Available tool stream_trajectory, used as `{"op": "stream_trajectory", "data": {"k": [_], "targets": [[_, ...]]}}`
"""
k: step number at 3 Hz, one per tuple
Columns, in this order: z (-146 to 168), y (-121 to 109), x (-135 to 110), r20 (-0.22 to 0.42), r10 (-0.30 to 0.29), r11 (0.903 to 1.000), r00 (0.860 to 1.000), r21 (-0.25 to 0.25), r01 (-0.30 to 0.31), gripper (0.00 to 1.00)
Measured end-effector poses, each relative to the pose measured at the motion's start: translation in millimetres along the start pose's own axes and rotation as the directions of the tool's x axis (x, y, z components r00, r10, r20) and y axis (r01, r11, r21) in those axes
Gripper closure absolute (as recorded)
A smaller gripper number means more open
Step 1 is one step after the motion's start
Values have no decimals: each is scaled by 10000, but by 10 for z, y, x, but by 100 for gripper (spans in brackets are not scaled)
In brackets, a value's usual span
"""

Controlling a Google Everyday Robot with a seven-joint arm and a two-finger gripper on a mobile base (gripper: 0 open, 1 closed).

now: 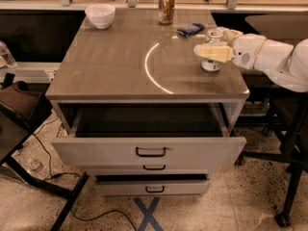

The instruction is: Move 7up can near white bowl

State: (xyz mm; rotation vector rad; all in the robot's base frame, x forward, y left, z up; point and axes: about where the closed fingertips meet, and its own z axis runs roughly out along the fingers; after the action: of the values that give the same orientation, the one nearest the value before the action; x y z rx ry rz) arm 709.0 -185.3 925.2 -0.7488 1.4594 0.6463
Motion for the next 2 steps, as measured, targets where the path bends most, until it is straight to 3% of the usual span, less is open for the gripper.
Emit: {"op": "stream_trajectory", "data": {"k": [1, 2], "targets": [[29, 20, -5, 1, -1, 10000, 10000, -48, 1, 54], [50, 33, -7, 8, 0, 10000, 10000, -85, 0, 77]]}}
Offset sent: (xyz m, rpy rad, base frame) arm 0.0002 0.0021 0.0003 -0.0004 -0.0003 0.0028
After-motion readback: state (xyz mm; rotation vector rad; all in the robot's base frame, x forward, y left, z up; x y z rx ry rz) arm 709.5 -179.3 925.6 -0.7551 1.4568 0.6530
